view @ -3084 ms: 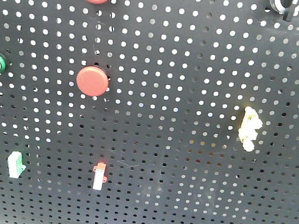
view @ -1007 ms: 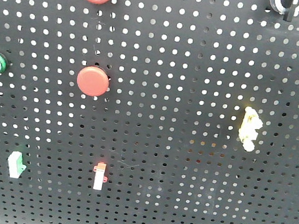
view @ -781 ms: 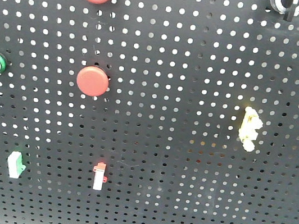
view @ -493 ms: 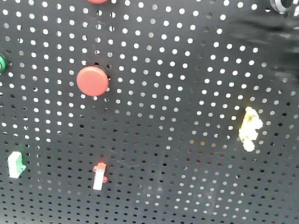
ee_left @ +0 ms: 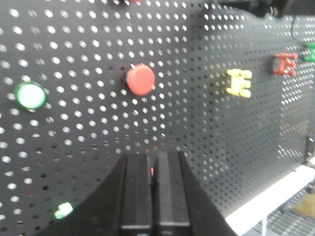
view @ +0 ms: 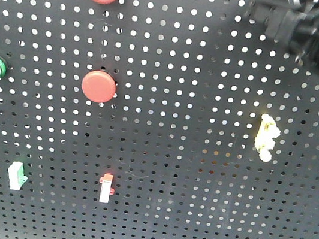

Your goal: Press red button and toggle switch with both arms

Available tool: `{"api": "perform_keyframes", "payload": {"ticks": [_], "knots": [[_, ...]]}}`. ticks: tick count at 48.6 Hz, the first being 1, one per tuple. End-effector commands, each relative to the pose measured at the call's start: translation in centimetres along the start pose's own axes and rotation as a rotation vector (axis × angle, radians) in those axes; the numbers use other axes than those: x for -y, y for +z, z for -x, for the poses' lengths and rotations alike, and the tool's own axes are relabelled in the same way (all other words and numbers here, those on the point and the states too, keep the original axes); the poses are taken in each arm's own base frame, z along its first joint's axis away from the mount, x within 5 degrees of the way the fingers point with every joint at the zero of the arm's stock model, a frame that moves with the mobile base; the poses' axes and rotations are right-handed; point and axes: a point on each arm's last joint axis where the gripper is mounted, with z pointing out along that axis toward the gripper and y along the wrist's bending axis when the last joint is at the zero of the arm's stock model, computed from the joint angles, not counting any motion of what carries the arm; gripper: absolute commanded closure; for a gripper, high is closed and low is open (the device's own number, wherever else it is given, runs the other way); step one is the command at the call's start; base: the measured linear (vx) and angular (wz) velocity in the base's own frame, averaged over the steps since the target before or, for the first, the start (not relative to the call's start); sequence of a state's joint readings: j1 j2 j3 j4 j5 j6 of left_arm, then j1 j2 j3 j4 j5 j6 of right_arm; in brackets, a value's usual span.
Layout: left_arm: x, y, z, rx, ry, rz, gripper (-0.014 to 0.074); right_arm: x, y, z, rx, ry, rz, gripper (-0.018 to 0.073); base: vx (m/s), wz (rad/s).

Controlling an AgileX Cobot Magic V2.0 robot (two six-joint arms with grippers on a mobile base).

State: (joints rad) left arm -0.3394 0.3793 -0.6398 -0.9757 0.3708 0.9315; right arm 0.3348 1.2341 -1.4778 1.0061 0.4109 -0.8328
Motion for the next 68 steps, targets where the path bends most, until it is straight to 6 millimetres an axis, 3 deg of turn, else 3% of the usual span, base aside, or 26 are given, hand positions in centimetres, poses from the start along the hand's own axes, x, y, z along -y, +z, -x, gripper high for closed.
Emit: {"api": "perform_keyframes", "payload": {"ticks": [1, 39, 54, 63, 68], "knots": [[-0.3, 0.1, 0.9, 0.044, -0.035, 0.028, 0.0594, -0.3, -1.2, 2.2, 0.102, 0.003, -0.032, 0.0562, 0.0, 0.0], [-0.3, 0.1, 0.9, 0.039, -0.026, 0.027, 0.0594, 3.5, -2.3, 2.3, 0.081, -0.006, -0.21, 0.0562, 0.0, 0.0], [-0.2, 0.1, 0.7, 0.022, -0.008, 0.016, 0.0594, 2.7, -3.3, 2.2, 0.028, -0.053, -0.182, 0.0562, 0.0, 0.0], [-0.1, 0.1, 0.1, -0.017, 0.045, 0.009, 0.0594, 2.4, -5.6, 0.2, 0.007, -0.097, -0.243, 0.0562, 0.0, 0.0], [-0.1, 0.2, -0.8, -0.051, 0.052, 0.003, 0.0594, 1.8, -8.1, -1.6, 0.016, -0.133, -0.296, 0.0562, 0.0, 0.0]]}}
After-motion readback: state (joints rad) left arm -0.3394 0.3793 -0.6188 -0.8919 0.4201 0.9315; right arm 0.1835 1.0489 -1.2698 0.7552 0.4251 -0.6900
